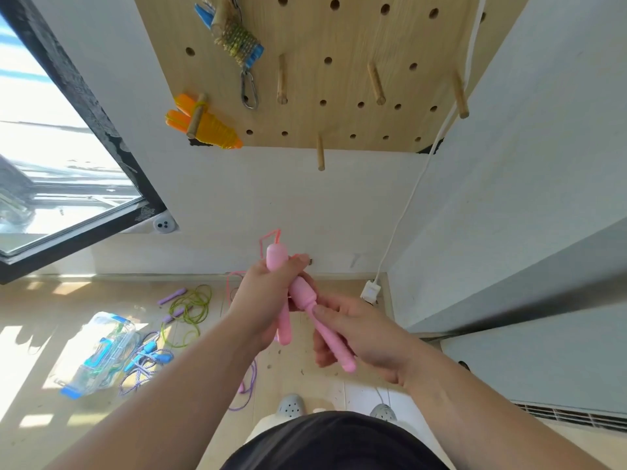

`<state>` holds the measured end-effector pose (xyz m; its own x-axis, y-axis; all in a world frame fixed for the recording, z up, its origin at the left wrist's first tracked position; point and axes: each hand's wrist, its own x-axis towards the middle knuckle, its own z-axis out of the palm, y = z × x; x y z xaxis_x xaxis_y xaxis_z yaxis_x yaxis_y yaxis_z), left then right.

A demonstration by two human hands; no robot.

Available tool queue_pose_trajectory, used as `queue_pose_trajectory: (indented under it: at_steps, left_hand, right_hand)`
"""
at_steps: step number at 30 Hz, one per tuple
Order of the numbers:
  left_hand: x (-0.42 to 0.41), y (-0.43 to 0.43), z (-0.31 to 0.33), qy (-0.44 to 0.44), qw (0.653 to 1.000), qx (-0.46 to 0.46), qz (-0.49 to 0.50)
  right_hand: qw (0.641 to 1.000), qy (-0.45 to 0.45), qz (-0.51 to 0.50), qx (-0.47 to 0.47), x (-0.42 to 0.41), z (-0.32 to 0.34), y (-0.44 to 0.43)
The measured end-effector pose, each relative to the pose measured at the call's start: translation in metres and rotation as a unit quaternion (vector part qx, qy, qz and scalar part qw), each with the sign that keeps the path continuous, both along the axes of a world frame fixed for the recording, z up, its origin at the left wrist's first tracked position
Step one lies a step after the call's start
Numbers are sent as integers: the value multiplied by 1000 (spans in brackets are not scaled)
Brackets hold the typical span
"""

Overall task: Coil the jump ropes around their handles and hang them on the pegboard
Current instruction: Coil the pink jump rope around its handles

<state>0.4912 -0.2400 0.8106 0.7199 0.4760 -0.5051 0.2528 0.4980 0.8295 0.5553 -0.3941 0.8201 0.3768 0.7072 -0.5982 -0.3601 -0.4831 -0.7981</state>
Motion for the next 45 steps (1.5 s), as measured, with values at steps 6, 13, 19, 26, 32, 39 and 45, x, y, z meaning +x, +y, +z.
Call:
queue_pose_trajectory:
  at_steps: [6, 13, 19, 26, 32, 39, 45]
  left_hand:
    - [-10, -11, -12, 55, 998, 23, -3]
    - [-19, -34, -3, -14, 997, 76, -31]
    - [-28, -25, -6, 33, 997, 24, -69]
    - [-44, -13, 16, 31, 947, 136, -289]
    - [-45, 2, 36, 35, 874, 287, -391]
    - [-45, -2, 11, 95, 841, 451, -284]
    - [-52, 4, 9, 62, 861, 452, -224]
  right_hand:
    - [982, -137, -129, 24, -7, -1, 3]
    - [965, -241, -99, 19, -24, 3, 10]
    - [920, -387, 65, -15, -15, 1, -2]
    - [865, -483, 134, -40, 14, -1, -18]
    - [923, -365, 126, 5, 19, 14, -8]
    - [882, -451, 130, -32, 19, 32, 7]
    - [917, -364, 158, 25, 28, 48, -3]
